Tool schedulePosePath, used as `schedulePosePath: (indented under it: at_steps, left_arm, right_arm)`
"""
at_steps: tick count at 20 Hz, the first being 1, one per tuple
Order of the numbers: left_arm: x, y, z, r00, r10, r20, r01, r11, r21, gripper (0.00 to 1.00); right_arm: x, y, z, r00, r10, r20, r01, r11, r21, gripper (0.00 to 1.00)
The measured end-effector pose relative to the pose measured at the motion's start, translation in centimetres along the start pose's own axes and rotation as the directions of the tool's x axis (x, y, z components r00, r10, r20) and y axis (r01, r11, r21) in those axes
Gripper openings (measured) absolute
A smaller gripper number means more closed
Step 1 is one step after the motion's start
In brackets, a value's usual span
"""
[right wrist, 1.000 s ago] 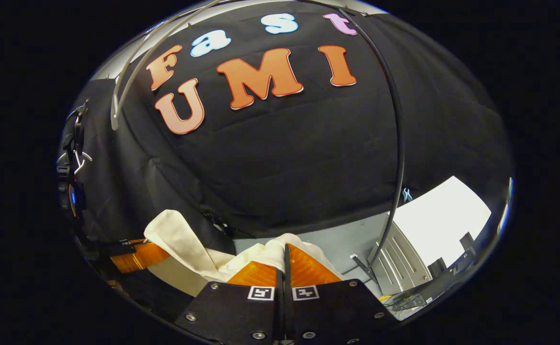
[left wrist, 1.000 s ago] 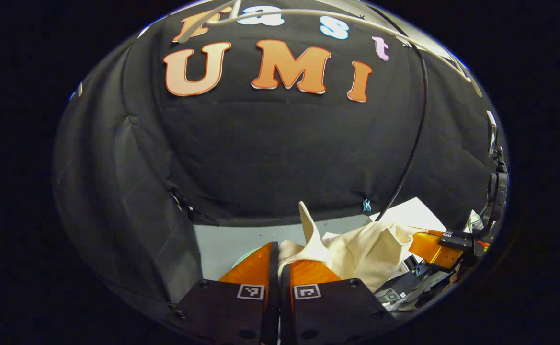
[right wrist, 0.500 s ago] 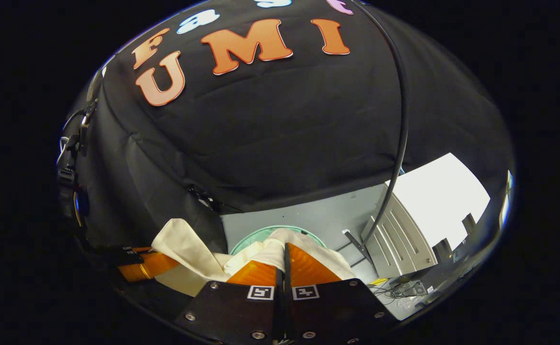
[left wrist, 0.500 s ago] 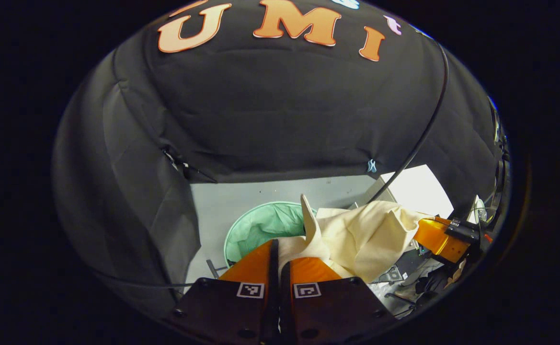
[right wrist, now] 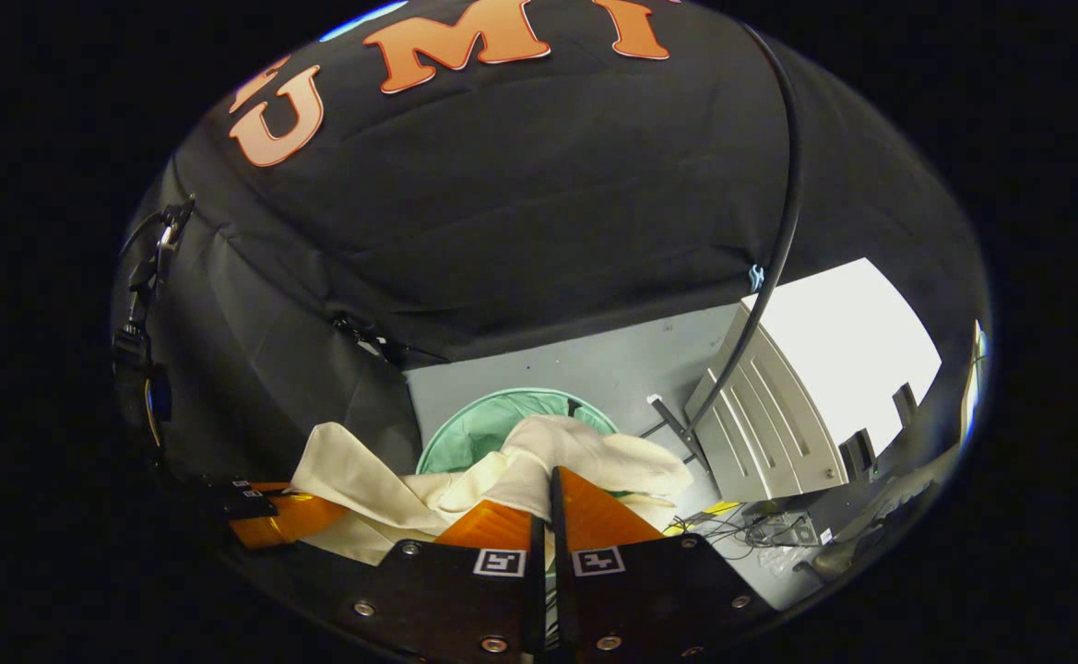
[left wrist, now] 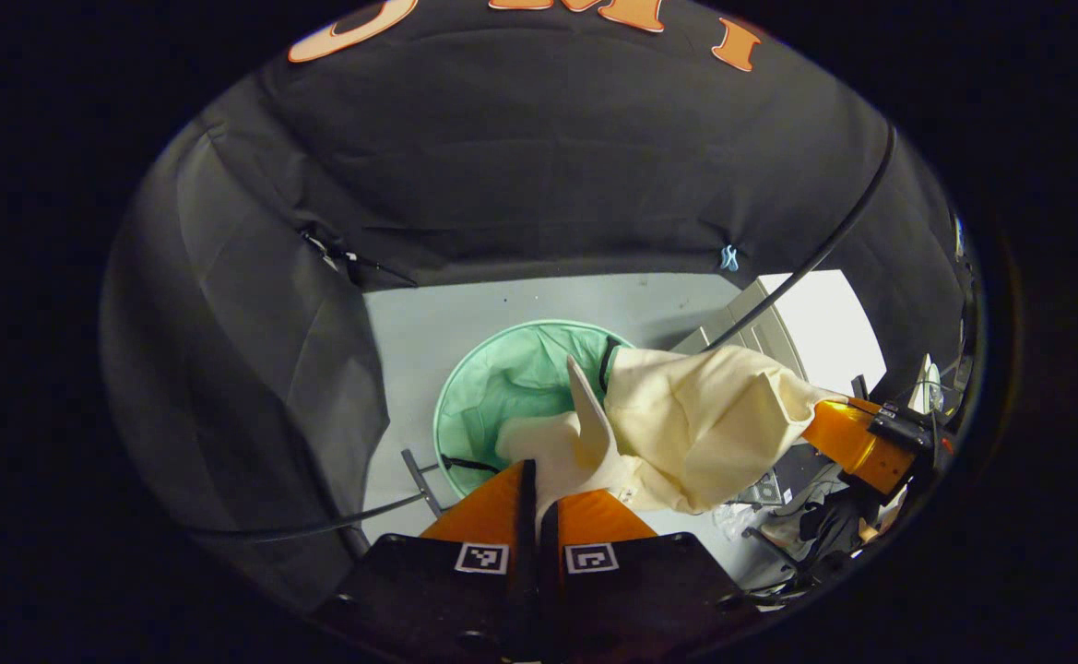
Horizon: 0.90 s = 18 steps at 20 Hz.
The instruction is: Grasp the clothes on the hanger with both hands and then place them into the laundry hamper below.
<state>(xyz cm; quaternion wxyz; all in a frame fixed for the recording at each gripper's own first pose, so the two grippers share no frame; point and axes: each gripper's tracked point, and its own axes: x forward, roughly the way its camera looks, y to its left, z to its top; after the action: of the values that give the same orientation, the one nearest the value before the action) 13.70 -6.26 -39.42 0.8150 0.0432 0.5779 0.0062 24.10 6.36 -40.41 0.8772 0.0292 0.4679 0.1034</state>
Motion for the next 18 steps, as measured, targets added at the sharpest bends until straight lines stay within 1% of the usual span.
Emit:
schedulePosePath:
  at_steps: [3,5,6,7,9,10,11,14,15,16,17,18]
  left_arm:
    - [0.6,0.7,-0.1,0.999,0.005,-0.035,-0.005,1.0,-0.003,0.09]
    - [0.7,0.4,-0.2,0.998,-0.011,-0.058,0.01,1.0,-0.013,0.1]
    - [0.7,0.2,-0.4,0.998,-0.02,-0.061,0.019,1.0,-0.016,0.08]
    - [0.6,0.2,-0.5,0.997,-0.027,-0.068,0.026,1.0,-0.016,0.13]
    - [0.1,0.3,-0.3,0.997,-0.03,-0.069,0.03,0.999,-0.012,0.17]
    - [0.4,0.6,0.0,0.998,-0.023,-0.059,0.023,1.0,-0.001,0.28]
    - [0.4,1.1,0.3,0.999,-0.008,-0.053,0.008,1.0,0.01,0.3]
    - [0.1,1.1,0.8,0.999,-0.001,-0.037,0.001,1.0,0.018,0.54]
    - [0.0,1.1,0.8,0.999,-0.001,-0.041,0.001,1.0,0.012,0.58]
    - [0.1,1.0,0.3,0.999,0.0,-0.048,0.0,1.0,0.008,0.48]
    - [0.0,1.0,0.0,0.999,-0.003,-0.054,0.004,1.0,0.008,0.49]
    - [-0.1,1.0,-0.2,0.999,-0.006,-0.053,0.006,1.0,0.009,0.5]
  right_arm:
    - [0.2,0.4,0.4,1.0,-0.007,-0.002,0.007,1.0,-0.014,0.05]
    - [0.3,0.5,0.5,1.0,-0.015,-0.004,0.014,1.0,-0.027,0.07]
    - [0.4,0.6,0.5,1.0,-0.019,-0.009,0.018,0.999,-0.029,0.09]
    - [0.6,0.5,0.2,1.0,-0.024,-0.017,0.024,0.999,-0.028,0.09]
    - [0.7,0.4,-0.3,0.999,-0.034,-0.035,0.034,0.999,-0.02,0.12]
    - [0.7,0.4,-0.5,0.998,-0.04,-0.042,0.04,0.999,-0.016,0.16]
    - [0.6,0.2,-0.4,0.998,-0.047,-0.045,0.047,0.999,-0.014,0.18]
    - [0.7,-0.2,-0.4,0.997,-0.06,-0.042,0.06,0.998,-0.008,0.28]
    - [0.6,-0.2,-0.4,0.997,-0.064,-0.043,0.064,0.998,-0.009,0.33]
    - [0.5,-0.3,-0.3,0.997,-0.067,-0.04,0.067,0.998,-0.01,0.38]
    - [0.5,-0.4,-0.4,0.997,-0.068,-0.038,0.068,0.998,-0.014,0.42]
    - [0.5,-0.3,-0.4,0.997,-0.065,-0.038,0.065,0.998,-0.018,0.49]
